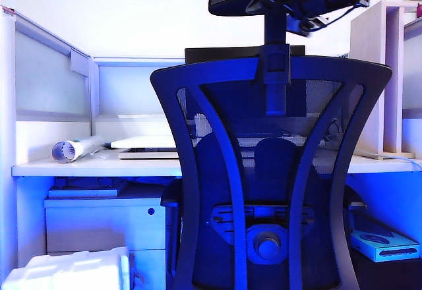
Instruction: Pull out the black chair under the table.
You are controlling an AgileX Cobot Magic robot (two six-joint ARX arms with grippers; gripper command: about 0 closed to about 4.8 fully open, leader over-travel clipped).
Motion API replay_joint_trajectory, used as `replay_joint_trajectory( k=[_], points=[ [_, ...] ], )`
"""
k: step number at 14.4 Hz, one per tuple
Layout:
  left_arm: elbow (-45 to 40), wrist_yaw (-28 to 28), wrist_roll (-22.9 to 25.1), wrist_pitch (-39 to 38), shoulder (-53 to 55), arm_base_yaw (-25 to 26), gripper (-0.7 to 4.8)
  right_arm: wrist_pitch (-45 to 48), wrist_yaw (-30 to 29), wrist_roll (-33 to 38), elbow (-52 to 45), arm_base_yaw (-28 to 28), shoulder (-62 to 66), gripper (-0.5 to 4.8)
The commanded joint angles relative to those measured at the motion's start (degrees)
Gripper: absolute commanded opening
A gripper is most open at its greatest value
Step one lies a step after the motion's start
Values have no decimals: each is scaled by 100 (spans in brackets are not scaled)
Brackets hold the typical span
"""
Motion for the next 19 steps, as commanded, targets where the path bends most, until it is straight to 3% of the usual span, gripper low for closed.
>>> replay_joint_trajectory(
  k=[1, 5, 8, 19],
  points=[
    [2, -7, 9, 83, 4, 11, -4, 365, -210, 20, 46, -4, -50, -6],
    [2, -4, 7, 118, 4, 9, -4, 271, -251, 20, 46, -4, -214, -6],
    [2, -7, 7, 164, 4, 7, -4, -678, -256, -286, 44, -4, -728, -6],
    [2, -7, 11, 208, 4, 9, -4, -2636, -511, -896, 33, 37, -2103, -6]
  ],
)
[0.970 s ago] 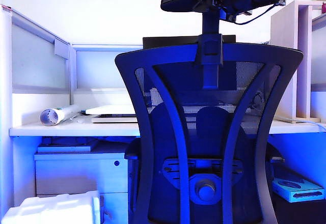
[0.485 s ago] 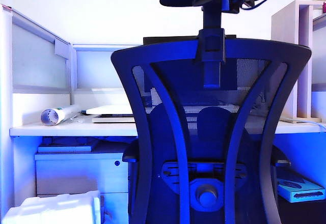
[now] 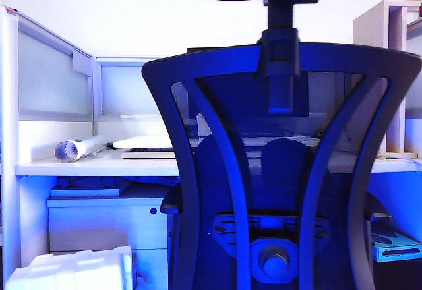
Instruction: Pull out the black chair under the table.
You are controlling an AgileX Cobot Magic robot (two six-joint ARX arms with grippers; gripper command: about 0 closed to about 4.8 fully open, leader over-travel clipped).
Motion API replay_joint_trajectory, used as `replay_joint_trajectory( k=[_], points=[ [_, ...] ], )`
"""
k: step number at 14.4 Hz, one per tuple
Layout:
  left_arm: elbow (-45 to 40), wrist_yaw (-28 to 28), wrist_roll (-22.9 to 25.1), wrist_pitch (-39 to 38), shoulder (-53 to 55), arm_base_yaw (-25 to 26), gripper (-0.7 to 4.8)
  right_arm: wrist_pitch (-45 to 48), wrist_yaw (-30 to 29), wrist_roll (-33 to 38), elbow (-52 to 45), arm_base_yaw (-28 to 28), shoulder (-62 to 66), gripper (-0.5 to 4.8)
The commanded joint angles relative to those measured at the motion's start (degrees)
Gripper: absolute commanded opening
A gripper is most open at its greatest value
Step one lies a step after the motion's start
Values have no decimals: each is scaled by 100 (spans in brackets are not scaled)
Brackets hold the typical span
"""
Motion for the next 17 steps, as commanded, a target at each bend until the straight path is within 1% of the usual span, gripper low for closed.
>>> replay_joint_trajectory(
  k=[1, 3, 5, 6, 9, 11, 16, 17],
  points=[
    [2, 4, 11, 83, 2, 9, -4, 424, 199, 717, 164, -26, -688, -6],
    [2, 2, 11, 90, 2, 9, -4, 278, 13, 730, 164, -7, -957, -6],
    [2, 2, 9, 105, 2, 9, -4, 42, -2, 732, 164, -7, -1152, -6],
    [2, 2, 9, 120, 2, 9, -4, -240, -225, 739, 164, -4, -1279, -6],
    [2, -46, 9, 120, 2, 9, -4, -656, -511, 737, 164, 125, -1467, -6],
    [2, -105, 9, 122, 2, 9, -4, -723, -533, 739, 164, 223, -1690, -6],
    [2, -111, 9, 122, 2, 9, -4, -1464, -535, 732, 164, 227, -2282, -6],
    [2, -111, 9, 122, 2, 9, -5, -1497, -564, 734, 164, 227, -2345, -6]
  ],
)
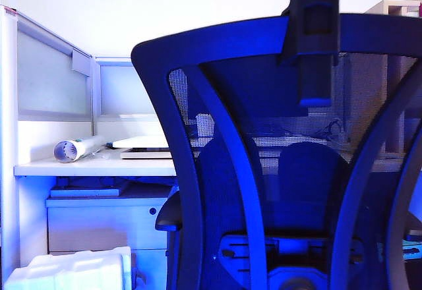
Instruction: Pull out the black chair under the table.
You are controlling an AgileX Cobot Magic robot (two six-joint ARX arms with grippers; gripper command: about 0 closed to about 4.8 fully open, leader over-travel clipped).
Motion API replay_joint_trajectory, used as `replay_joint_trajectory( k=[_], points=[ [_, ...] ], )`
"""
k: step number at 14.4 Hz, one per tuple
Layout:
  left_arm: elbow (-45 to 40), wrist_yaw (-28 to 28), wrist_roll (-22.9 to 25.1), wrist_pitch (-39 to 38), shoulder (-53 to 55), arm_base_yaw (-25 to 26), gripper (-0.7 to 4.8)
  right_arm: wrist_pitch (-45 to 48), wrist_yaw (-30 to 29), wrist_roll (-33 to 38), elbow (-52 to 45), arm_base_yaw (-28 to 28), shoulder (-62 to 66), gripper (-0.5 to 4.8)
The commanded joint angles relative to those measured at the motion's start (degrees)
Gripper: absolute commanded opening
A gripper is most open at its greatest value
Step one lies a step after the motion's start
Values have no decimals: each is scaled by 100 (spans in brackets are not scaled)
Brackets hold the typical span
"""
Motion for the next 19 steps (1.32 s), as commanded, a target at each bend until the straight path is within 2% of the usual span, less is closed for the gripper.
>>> replay_joint_trajectory(
  k=[1, 3, 4, 5, 6, 7, 10, 14, 15, 17, 19],
  points=[
    [2, -24, 9, 96, 2, 9, -4, 1311, -396, 866, 409, -33, -538, -6],
    [2, -24, 7, 96, 2, 9, -4, 1158, -404, 866, 407, -33, -568, -5],
    [2, -24, 9, 96, 2, 9, -4, 1027, -402, 863, 407, -33, -566, 15],
    [2, -24, 9, 96, 2, 9, -4, 863, -428, 866, 409, -33, -568, 155],
    [2, -24, 9, 94, 2, 9, -4, 699, -487, 887, 409, -33, -568, 263],
    [2, -24, 9, 96, 2, 9, -4, 424, -481, 874, 407, -33, -568, 284],
    [4, -22, 9, 136, 2, 2, -4, -304, -310, 542, 393, -35, -634, 289],
    [7, -66, 9, 197, 2, 9, -4, -763, -162, 566, 118, -33, -1086, 309],
    [7, -61, 11, 229, 2, 9, -4, -739, 208, 577, -68, -33, -1366, 309],
    [4, -129, 15, 238, 2, 9, -4, -577, 1349, 575, -612, -33, -2229, 306],
    [4, -546, 26, 223, 2, 9, -4, -223, 2400, 540, -1373, -37, -3027, 306]
  ],
)
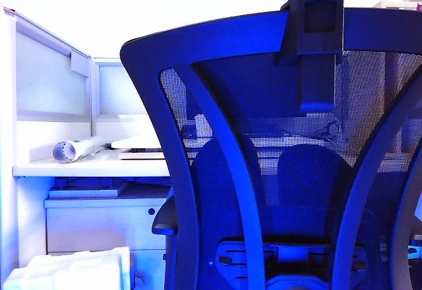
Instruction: Pull out the black chair under the table.
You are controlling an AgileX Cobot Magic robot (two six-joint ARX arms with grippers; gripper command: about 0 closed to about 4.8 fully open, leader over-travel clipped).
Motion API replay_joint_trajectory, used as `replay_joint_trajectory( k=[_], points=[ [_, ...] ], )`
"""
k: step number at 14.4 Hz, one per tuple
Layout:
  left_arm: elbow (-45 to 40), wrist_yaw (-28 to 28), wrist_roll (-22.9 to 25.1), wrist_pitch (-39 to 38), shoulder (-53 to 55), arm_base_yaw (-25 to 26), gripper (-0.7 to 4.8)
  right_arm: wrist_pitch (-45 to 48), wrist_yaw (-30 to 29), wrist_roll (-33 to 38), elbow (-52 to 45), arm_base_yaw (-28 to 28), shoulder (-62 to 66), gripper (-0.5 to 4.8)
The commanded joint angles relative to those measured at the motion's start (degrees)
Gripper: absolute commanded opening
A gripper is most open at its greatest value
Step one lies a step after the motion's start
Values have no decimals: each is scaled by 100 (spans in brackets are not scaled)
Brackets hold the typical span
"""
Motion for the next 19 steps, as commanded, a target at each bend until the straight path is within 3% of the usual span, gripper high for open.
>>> replay_joint_trajectory(
  k=[1, 2, 3, 6, 9, 10, 13, 19],
  points=[
    [4, -691, 24, 70, 2, 9, -4, 601, 1346, -44, -1078, -17, -992, 266],
    [2, -964, 26, 68, 2, 9, -4, 855, 1451, -63, -1703, -33, -1456, 89],
    [2, -1071, 26, 66, 2, 9, -4, 1113, 1561, -59, -2258, -31, -1867, 0],
    [0, -1078, 59, -164, 2, 9, -4, 1657, 2039, 79, -3635, -31, -3010, -9],
    [-4, -1073, 695, -894, 2, 9, -5, 1751, 2592, 127, -4809, -33, -4339, -9],
    [-11, -1067, 699, -973, 2, 9, -5, 1718, 2747, 146, -4996, -61, -4339, -9],
    [-11, -1058, 782, -1010, 2, 9, -5, 1967, 2732, -9, -5368, -105, -4315, -9],
    [-11, -1379, 1038, -1550, 2, 9, -5, 2041, 2208, -116, -5777, -988, -4323, -9]
  ],
)
